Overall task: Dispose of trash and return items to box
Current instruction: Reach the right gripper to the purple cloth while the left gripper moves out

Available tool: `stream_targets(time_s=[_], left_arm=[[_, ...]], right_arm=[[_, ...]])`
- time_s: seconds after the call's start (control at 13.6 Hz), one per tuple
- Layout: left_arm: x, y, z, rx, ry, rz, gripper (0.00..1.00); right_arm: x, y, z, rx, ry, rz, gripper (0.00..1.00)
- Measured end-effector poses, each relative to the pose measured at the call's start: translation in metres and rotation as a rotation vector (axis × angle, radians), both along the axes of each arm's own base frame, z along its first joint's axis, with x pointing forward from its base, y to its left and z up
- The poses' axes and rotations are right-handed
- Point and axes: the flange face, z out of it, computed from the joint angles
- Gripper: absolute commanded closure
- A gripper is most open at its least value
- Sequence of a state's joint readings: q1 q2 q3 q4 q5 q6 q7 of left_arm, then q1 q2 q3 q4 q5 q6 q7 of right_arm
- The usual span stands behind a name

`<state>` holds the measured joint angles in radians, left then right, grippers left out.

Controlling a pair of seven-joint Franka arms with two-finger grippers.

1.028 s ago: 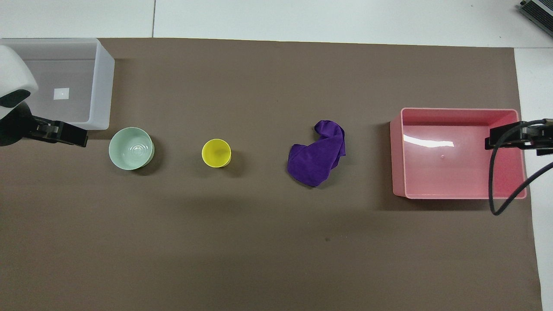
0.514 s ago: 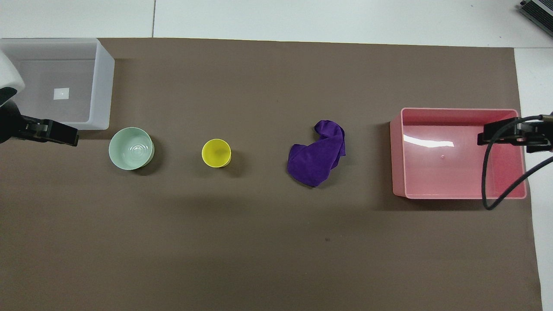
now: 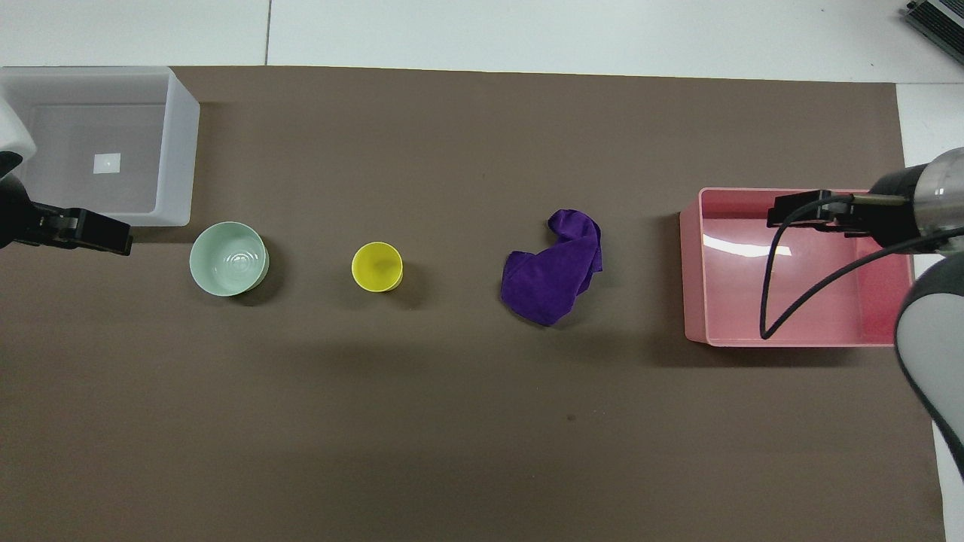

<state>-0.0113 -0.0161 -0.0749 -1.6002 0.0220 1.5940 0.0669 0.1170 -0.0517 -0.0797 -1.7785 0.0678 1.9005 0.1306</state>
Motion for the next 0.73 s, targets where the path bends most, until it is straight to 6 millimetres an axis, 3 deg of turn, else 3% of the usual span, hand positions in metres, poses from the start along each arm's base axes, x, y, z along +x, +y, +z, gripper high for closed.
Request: stream_targets(time_s=[0.29, 0.51, 0.73], left_arm=[[0.005, 0.015, -0.002, -0.003, -0.038, 0.03, 0.0], [0.01, 0.027, -0.017, -0.004, -0.084, 0.05, 0.0], [0.014, 0.031, -0.03, -0.005, -0.109, 0.051, 0.0]], right_arm=[[0.018, 0.038, -0.053, 0.0, -0.086, 0.049, 0.0], [0.038, 0.068, -0.109, -0.005, -0.109, 0.08, 0.0], [0.046, 0.097, -0.147, -0.002, -0.092, 0.085, 0.0]])
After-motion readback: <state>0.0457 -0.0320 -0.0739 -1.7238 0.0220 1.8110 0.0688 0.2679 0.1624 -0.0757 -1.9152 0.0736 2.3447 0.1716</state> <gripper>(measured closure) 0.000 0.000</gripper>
